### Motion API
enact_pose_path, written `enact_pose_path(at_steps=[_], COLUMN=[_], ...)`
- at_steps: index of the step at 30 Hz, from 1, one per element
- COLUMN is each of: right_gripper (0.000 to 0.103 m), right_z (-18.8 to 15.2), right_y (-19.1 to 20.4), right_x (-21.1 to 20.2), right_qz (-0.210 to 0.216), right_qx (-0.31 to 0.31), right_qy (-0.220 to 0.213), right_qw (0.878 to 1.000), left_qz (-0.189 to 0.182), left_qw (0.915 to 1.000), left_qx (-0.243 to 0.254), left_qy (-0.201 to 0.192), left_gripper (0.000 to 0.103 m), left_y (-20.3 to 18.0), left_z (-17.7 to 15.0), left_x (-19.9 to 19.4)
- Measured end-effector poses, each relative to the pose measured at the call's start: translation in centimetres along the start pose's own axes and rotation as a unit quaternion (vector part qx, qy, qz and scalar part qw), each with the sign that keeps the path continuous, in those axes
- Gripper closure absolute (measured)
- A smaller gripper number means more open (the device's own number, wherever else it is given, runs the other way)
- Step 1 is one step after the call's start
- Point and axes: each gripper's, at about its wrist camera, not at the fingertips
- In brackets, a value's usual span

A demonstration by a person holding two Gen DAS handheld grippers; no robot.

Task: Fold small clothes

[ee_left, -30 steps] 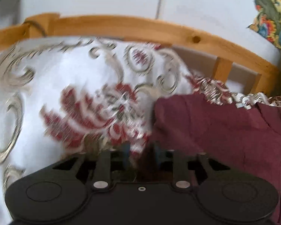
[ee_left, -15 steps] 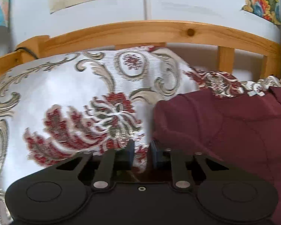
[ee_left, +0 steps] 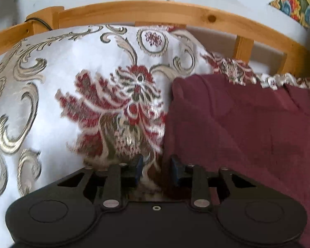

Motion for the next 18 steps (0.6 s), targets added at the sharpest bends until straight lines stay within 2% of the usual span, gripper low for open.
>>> enact_pose_path(at_steps=[5,8,9,10,15,18], right_gripper=[0.0,0.0,0.0,0.0,0.0,0.0], right_z=[-0.1,-0.1,-0.1,-0.2,-0.6,-1.2], right_y=[0.1,0.0,-0.1,-0.2,-1.8,-2.7], right_x=[-2.7,-5.2,-6.2,-7.2,-12.3,-14.6], right_qz=[-0.031,-0.054,-0.061,-0.067,-0.091,-0.096], right_qx=[-0.002,-0.007,-0.008,-0.008,0.005,0.026], right_qy=[-0.01,-0.035,-0.045,-0.055,-0.1,-0.117], right_qw=[0.999,0.998,0.997,0.996,0.991,0.988], left_qz=[-0.012,-0.017,-0.018,-0.02,-0.057,-0.086], left_qw=[0.9998,0.9988,0.9985,0.9983,0.9975,0.9952], left_qx=[-0.003,-0.032,-0.04,-0.045,-0.043,-0.024], left_qy=[0.016,0.033,0.034,0.032,-0.002,-0.039], left_gripper=[0.055,0.04,0.032,0.023,0.005,0.001], left_y=[0.6,1.4,1.6,1.7,1.4,0.8], left_z=[-1.8,-2.4,-2.5,-2.8,-4.3,-5.4], left_x=[-1.5,-3.0,-3.8,-4.8,-10.2,-13.9])
Point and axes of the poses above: each gripper's, at about its wrist camera, not at the fingertips, and x roughly the way its jaws point, y to its left, z to its top, and after that the axes turned 15 degrees about z, right-handed
